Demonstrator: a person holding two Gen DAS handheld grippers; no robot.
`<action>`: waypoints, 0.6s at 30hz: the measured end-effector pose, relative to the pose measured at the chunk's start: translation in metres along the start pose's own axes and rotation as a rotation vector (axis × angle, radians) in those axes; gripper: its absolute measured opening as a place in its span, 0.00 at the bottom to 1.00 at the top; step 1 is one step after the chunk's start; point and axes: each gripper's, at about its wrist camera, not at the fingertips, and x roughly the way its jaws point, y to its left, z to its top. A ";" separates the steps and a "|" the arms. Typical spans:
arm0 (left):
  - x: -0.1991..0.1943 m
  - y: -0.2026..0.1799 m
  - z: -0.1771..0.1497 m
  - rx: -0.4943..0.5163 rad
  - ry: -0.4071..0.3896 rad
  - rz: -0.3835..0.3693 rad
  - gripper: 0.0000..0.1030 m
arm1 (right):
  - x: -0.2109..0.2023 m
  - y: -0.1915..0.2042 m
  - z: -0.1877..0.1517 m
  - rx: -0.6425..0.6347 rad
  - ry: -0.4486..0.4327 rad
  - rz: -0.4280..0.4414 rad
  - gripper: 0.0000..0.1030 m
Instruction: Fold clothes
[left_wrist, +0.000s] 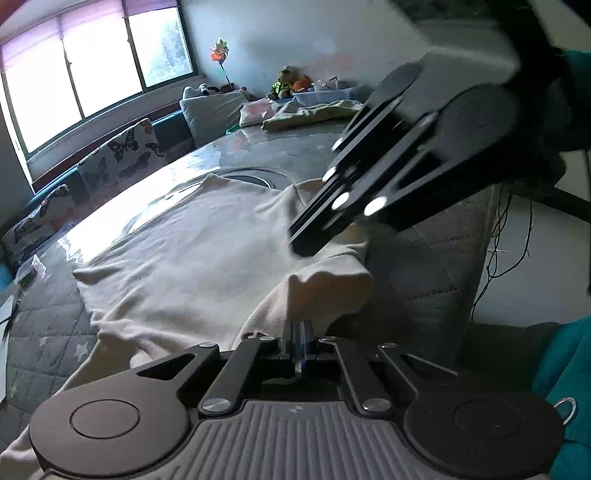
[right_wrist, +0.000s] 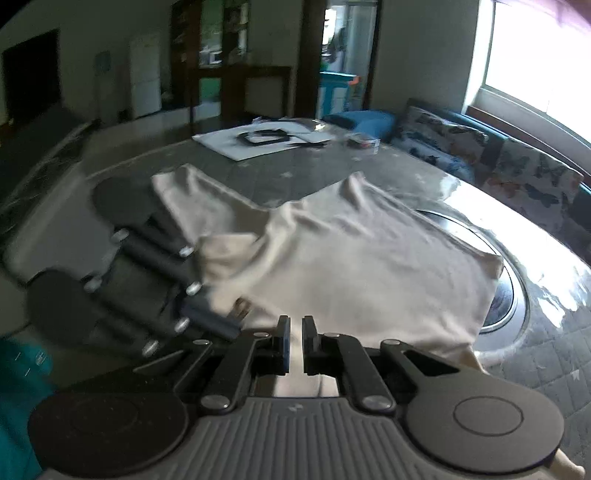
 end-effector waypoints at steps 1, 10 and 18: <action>-0.002 0.003 0.001 -0.007 -0.005 0.004 0.05 | 0.005 -0.001 0.002 0.013 0.001 0.003 0.05; 0.000 0.033 0.031 -0.146 -0.061 0.063 0.06 | 0.026 0.003 -0.017 0.029 0.065 0.058 0.11; 0.041 0.025 0.058 -0.226 -0.058 0.022 0.06 | -0.034 -0.032 -0.036 0.168 0.004 -0.104 0.25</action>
